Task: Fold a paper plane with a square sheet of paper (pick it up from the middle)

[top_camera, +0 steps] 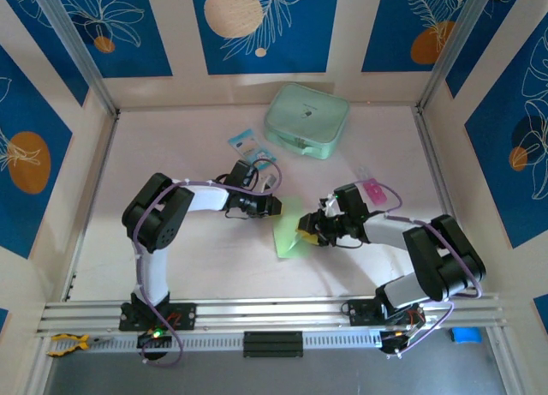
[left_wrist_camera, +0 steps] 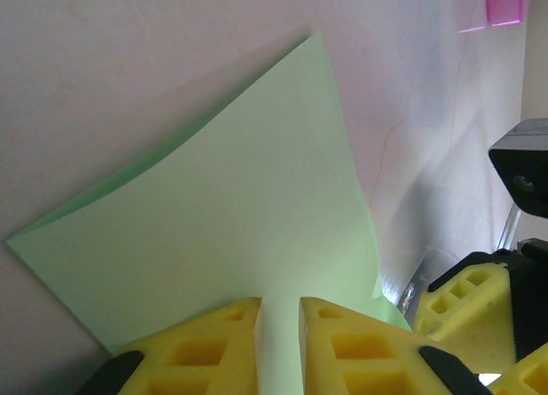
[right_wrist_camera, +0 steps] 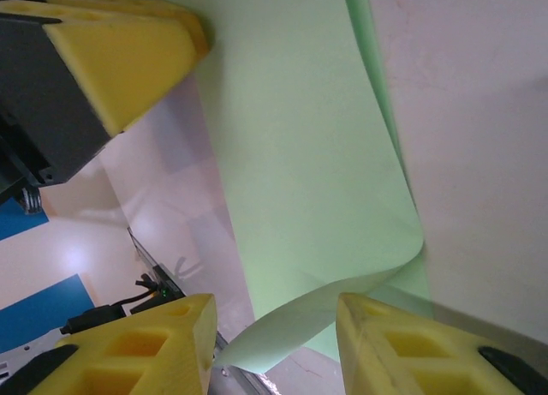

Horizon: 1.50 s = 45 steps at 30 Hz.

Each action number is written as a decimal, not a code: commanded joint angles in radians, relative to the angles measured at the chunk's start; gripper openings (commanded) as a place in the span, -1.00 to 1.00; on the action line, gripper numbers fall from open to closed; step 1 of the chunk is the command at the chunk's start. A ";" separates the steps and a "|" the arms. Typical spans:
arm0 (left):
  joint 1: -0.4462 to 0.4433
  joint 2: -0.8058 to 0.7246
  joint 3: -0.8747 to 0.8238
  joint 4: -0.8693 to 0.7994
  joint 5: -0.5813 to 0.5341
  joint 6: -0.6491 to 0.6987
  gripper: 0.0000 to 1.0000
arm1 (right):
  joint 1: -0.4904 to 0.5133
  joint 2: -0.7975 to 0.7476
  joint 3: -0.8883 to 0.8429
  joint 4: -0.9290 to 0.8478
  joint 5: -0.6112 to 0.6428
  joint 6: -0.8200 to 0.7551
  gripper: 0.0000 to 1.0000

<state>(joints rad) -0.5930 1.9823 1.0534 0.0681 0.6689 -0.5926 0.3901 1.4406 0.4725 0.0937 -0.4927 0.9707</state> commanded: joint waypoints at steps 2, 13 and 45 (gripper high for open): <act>-0.001 0.015 -0.016 -0.034 -0.010 0.021 -0.60 | -0.003 -0.040 -0.038 -0.038 -0.003 0.009 -0.09; -0.002 0.015 -0.010 -0.027 0.009 0.021 -0.58 | -0.015 0.002 -0.006 0.004 -0.033 0.031 -0.01; -0.002 -0.005 0.039 -0.059 0.038 0.022 -0.43 | -0.092 0.171 0.054 0.095 -0.170 -0.125 -0.48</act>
<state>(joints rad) -0.5934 1.9827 1.0744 0.0338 0.6872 -0.5846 0.3092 1.5856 0.5163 0.1967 -0.6128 0.8787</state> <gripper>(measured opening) 0.277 0.264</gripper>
